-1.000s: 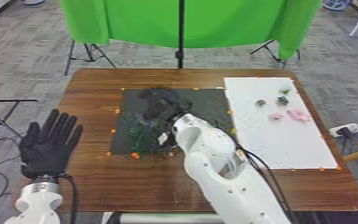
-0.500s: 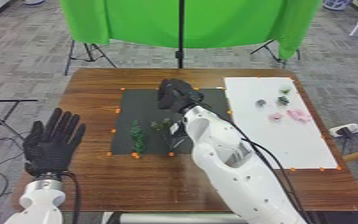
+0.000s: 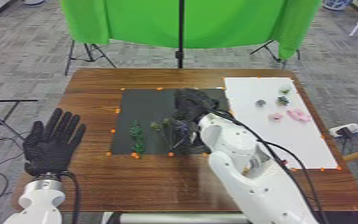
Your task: Arrange flowers
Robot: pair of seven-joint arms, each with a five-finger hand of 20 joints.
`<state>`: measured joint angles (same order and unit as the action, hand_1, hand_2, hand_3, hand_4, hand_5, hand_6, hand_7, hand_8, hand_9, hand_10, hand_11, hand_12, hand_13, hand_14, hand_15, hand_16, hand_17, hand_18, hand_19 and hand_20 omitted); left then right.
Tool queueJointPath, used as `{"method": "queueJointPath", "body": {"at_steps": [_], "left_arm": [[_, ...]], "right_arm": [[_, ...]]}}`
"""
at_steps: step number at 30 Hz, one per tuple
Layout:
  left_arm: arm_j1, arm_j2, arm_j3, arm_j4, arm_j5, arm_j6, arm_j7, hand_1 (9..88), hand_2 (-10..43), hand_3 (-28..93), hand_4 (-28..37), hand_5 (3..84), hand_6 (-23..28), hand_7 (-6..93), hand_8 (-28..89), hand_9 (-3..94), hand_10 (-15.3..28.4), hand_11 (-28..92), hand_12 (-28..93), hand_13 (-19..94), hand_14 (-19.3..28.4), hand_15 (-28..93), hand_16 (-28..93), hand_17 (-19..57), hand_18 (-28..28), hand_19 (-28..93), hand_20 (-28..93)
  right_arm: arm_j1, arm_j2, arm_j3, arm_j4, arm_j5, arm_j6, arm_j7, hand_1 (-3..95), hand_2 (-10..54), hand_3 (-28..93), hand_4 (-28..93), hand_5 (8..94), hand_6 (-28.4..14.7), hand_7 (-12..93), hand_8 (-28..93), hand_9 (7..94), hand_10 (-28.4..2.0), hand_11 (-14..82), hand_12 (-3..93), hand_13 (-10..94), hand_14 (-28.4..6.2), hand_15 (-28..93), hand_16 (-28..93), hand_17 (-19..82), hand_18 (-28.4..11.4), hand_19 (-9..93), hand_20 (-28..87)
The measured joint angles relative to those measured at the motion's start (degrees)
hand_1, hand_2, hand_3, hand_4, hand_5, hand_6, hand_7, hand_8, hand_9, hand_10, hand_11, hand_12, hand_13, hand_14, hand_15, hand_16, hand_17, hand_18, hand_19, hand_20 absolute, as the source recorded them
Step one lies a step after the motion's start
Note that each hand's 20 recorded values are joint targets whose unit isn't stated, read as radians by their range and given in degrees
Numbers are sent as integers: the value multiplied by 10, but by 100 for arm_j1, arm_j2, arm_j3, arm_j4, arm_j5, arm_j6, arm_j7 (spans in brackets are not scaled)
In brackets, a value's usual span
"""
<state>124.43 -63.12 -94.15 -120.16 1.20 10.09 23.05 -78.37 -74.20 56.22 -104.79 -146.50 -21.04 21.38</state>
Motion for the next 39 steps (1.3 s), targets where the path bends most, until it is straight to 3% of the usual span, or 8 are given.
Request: {"method": "queueJointPath", "body": {"at_steps": [15, 22, 26, 28, 31, 33, 39], "left_arm": [[-30, 0, 35, 6, -4, 1, -49, 281, 162, 767, -283, 463, 95, 119, -105, 396, 151, 204, 77, 286, 149, 337, -81, -72, 129, 322, 110], [-30, 0, 39, -47, -121, 282, 1, 281, 164, 768, -283, 468, 96, 126, -108, 401, 156, 212, 76, 288, 152, 351, -85, -73, 130, 332, 112], [-34, 0, 58, -47, -128, 277, -2, 282, 164, 767, -283, 468, 96, 125, -108, 402, 155, 211, 75, 287, 151, 351, -88, -73, 130, 332, 111], [-42, 0, 69, -44, -125, 269, -11, 282, 164, 767, -283, 468, 96, 124, -108, 402, 155, 210, 75, 287, 151, 350, -89, -73, 130, 332, 110], [-57, 0, 77, -40, -122, 258, -20, 283, 165, 766, -283, 468, 96, 124, -108, 402, 155, 210, 75, 287, 153, 352, -88, -73, 130, 333, 110], [-62, 0, 80, -40, -122, 248, -23, 283, 165, 766, -283, 467, 96, 124, -108, 403, 156, 209, 75, 287, 154, 353, -88, -74, 131, 333, 110], [-62, -4, 80, -40, -122, 234, -21, 283, 167, 762, -283, 465, 96, 122, -108, 403, 156, 207, 75, 288, 154, 353, -89, -77, 134, 340, 110]], "right_arm": [[-233, 44, -84, 329, -351, -98, -178, 424, -95, 826, -283, 612, -45, 152, -127, 610, -164, 185, 162, 537, -158, 695, 222, 279, -264, 908, 558], [-254, 21, -140, 321, -437, -54, -215, 432, -95, 820, -283, 619, -44, 152, -126, 610, -163, 186, 161, 535, -158, 698, 222, 277, -264, 908, 564], [-254, -29, -185, 366, -551, -70, -240, 473, -95, 817, -283, 663, -25, 162, -128, 654, -148, 189, 161, 558, -148, 689, 218, 281, -261, 904, 564], [-253, -68, -206, 395, -668, -56, -253, 522, -95, 772, -283, 716, -5, 174, -107, 709, -135, 190, 166, 588, -133, 642, 294, 290, -256, 904, 558], [-252, -115, -235, 447, -788, 72, -260, 591, -95, 695, -283, 772, 0, 186, -24, 791, -121, 112, 259, 626, -117, 590, 361, 298, -253, 905, 549], [-256, -127, -268, 504, -802, 285, -260, 620, -95, 673, -283, 805, 2, 198, -7, 839, -113, 59, 313, 644, -111, 574, 381, 302, -251, 904, 548], [-324, -99, -356, 696, -781, 1149, -275, 631, -95, 680, -283, 832, 3, 219, 9, 871, -113, 60, 335, 663, -102, 562, 399, 307, -246, 902, 545]]}}
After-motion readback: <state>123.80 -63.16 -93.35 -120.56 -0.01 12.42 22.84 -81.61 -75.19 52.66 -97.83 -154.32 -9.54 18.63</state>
